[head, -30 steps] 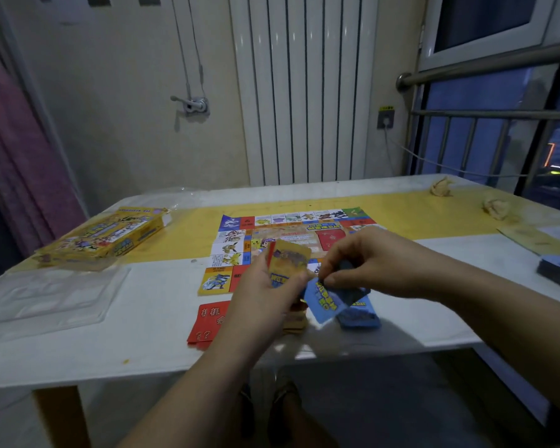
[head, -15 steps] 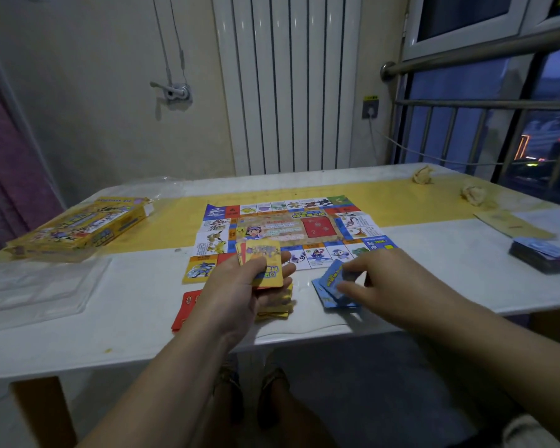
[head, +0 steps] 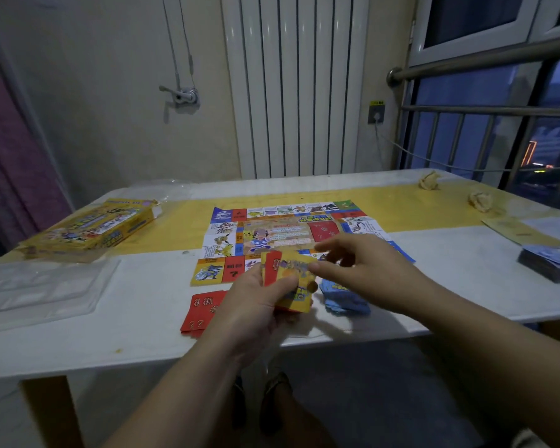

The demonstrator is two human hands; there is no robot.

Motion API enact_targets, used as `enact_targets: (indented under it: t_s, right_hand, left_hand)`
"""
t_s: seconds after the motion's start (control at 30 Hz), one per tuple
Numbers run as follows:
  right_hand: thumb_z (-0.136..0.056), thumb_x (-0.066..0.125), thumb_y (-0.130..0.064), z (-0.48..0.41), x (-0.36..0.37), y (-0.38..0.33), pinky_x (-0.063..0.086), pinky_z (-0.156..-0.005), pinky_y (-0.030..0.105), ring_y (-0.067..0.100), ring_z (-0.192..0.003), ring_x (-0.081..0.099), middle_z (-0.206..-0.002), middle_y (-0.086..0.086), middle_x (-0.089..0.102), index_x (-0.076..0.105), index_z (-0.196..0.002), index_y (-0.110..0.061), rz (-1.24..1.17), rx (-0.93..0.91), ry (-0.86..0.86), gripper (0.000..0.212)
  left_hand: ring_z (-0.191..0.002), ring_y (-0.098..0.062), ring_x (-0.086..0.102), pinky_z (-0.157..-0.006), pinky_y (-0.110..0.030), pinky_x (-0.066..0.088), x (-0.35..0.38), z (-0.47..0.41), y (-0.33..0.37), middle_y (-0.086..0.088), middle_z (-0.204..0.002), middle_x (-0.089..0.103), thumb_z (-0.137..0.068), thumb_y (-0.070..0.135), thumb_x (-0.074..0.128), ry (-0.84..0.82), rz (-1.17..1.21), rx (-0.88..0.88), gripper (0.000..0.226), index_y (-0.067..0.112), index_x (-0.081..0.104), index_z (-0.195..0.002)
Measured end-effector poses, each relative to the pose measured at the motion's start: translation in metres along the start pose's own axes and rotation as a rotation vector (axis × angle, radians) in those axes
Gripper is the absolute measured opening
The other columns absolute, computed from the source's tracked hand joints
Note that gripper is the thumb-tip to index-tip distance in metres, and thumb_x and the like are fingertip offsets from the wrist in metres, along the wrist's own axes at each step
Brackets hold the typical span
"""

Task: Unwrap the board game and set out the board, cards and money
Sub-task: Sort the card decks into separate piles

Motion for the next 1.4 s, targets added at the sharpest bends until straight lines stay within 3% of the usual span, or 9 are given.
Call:
enact_targets:
  t_s: [0.13,0.23,0.4,0.53,0.7,0.9,1.03,1.13,1.4]
  right_hand:
    - [-0.076,0.076,-0.031,-0.013,0.008,-0.012,0.051,-0.069,0.027,0.004,-0.065,0.06,-0.073,-0.003,0.067,0.063,-0.085,-0.023,-0.182,0.005,-0.016,0.018]
    - [-0.079,0.074,-0.021,-0.015,0.015,-0.018,0.051,-0.068,0.029,0.001,-0.058,0.059,-0.066,-0.002,0.066,0.059,-0.087,-0.025,-0.281,0.006,-0.085,0.018]
    - [-0.081,0.072,-0.017,-0.013,0.033,-0.029,0.049,-0.072,0.04,0.014,-0.07,0.056,-0.081,0.008,0.064,0.048,-0.096,-0.028,-0.284,0.011,-0.263,0.03]
    - [-0.084,0.069,-0.016,-0.022,0.02,-0.043,0.049,-0.067,0.032,0.01,-0.068,0.058,-0.079,-0.002,0.064,0.053,-0.088,-0.023,-0.302,-0.043,-0.177,0.018]
    - [-0.085,0.066,-0.006,-0.021,0.028,-0.043,0.047,-0.058,0.017,-0.001,-0.058,0.058,-0.067,-0.007,0.07,0.071,-0.08,-0.023,-0.266,-0.06,-0.355,0.018]
    - [-0.086,0.068,-0.02,-0.016,0.046,-0.017,0.044,-0.058,0.007,-0.004,-0.064,0.06,-0.082,-0.006,0.072,0.072,-0.106,-0.016,-0.111,0.045,-0.229,0.021]
    - [-0.085,0.067,-0.036,-0.008,0.06,-0.016,0.048,-0.07,0.026,0.005,-0.073,0.059,-0.085,-0.009,0.069,0.074,-0.104,-0.024,0.159,0.015,-0.286,0.023]
    - [-0.087,0.061,-0.043,-0.008,0.06,-0.018,0.043,-0.064,0.027,0.004,-0.066,0.051,-0.073,-0.014,0.058,0.073,-0.103,-0.026,0.264,0.005,-0.337,0.026]
    - [-0.079,0.068,-0.044,-0.036,0.057,-0.06,0.047,-0.063,0.019,0.001,-0.073,0.058,-0.085,-0.008,0.063,0.064,-0.104,-0.026,-0.158,-0.073,-0.135,0.032]
  left_hand:
    - [-0.073,-0.018,0.068,-0.068,-0.038,0.055,-0.005,0.0,0.001,-0.005,-0.084,0.073,-0.086,0.007,0.063,0.046,-0.029,0.048,0.019,0.014,0.063,-0.103]
    - [-0.08,-0.024,0.07,-0.074,-0.041,0.057,-0.019,0.001,0.008,-0.011,-0.093,0.073,-0.083,0.005,0.065,0.117,0.016,0.092,0.022,0.011,0.063,-0.104]
    - [-0.06,-0.014,0.068,-0.047,-0.019,0.049,-0.036,0.003,0.032,-0.014,-0.09,0.073,-0.081,0.001,0.067,0.193,-0.014,0.222,0.023,0.005,0.062,-0.103]
    - [-0.062,-0.007,0.068,-0.051,-0.017,0.049,-0.038,0.003,0.05,-0.001,-0.079,0.072,-0.079,0.003,0.071,0.169,-0.233,0.29,0.022,0.016,0.062,-0.095]
    - [-0.062,-0.013,0.066,-0.058,-0.025,0.053,-0.053,-0.004,0.046,-0.003,-0.073,0.071,-0.088,0.01,0.061,0.23,0.023,0.219,0.003,0.01,0.063,-0.091]
    - [-0.071,-0.019,0.071,-0.062,-0.029,0.059,-0.079,0.001,0.031,-0.014,-0.08,0.072,-0.096,0.0,0.038,0.287,0.284,0.098,0.023,-0.003,0.061,-0.097]
    - [-0.078,-0.018,0.072,-0.065,-0.026,0.059,-0.081,0.005,0.026,-0.014,-0.085,0.074,-0.096,-0.002,0.039,0.243,0.23,0.108,0.024,0.0,0.063,-0.096]
    - [-0.081,-0.018,0.072,-0.061,-0.025,0.058,-0.082,0.007,0.023,-0.012,-0.089,0.074,-0.096,0.0,0.044,0.211,0.162,0.109,0.021,0.003,0.065,-0.095]
    - [-0.083,-0.021,0.069,-0.073,-0.038,0.052,-0.077,0.016,0.017,-0.008,-0.092,0.074,-0.085,0.008,0.063,0.133,-0.065,0.143,0.025,0.017,0.063,-0.108]
Point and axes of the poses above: each hand's wrist, its own z-axis away from the middle knuckle, its own x-axis out of the palm, y = z × x, the point moved 6 cm from there along -z, towards the middle knuckle
